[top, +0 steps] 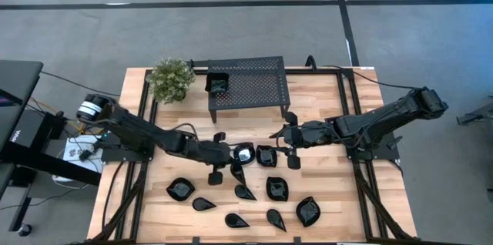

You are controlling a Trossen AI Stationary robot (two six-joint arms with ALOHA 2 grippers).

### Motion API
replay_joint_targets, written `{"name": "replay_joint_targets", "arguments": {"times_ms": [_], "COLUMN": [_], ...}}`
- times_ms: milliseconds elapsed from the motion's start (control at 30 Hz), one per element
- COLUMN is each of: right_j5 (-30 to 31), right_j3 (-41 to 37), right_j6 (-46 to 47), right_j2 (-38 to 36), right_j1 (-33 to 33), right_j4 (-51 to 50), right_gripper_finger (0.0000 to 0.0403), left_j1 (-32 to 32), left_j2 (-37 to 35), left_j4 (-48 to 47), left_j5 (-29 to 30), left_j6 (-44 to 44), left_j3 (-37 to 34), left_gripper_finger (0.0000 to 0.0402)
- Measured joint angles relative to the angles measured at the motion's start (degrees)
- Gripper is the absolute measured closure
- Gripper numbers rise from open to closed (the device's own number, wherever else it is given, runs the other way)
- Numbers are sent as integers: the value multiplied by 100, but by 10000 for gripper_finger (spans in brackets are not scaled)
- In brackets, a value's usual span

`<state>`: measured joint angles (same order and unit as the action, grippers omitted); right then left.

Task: Pick & Place Mini shaped plates
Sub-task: Put the drop shaped plate on the shelf

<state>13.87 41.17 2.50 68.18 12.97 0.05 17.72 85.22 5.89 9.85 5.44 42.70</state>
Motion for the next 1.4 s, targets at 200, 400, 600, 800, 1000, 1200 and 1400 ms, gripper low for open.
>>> {"name": "replay_joint_targets", "arguments": {"times_ms": [200, 400, 600, 800, 1000, 1200, 1400], "right_j5": [185, 220, 524, 572, 572, 572, 572], "right_j3": [0, -2, -2, -2, -2, -7, -4], "right_j6": [1, 136, 542, 948, 938, 898, 684], "right_j2": [0, -159, -593, -953, -885, -837, -844], "right_j1": [0, 4, 2, 17, 13, 9, 7], "right_j4": [-194, -612, -935, -1374, -1425, -1463, -1430], "right_gripper_finger": [227, 225, 228, 233, 234, 235, 237], "left_j1": [69, -285, -1240, -2816, -4078, -4365, -4329], "left_j2": [-641, -840, -796, -790, -432, 77, 285], "left_j4": [-102, -106, -204, -260, -301, -288, -96], "left_j5": [302, 621, 621, 219, -1324, -1457, -1434], "left_j6": [-865, -1887, -3171, -3282, -2794, -3056, -3253], "left_j3": [226, 700, 1323, 1534, 1534, 1534, 1532], "left_gripper_finger": [397, 397, 398, 398, 398, 398, 391]}}
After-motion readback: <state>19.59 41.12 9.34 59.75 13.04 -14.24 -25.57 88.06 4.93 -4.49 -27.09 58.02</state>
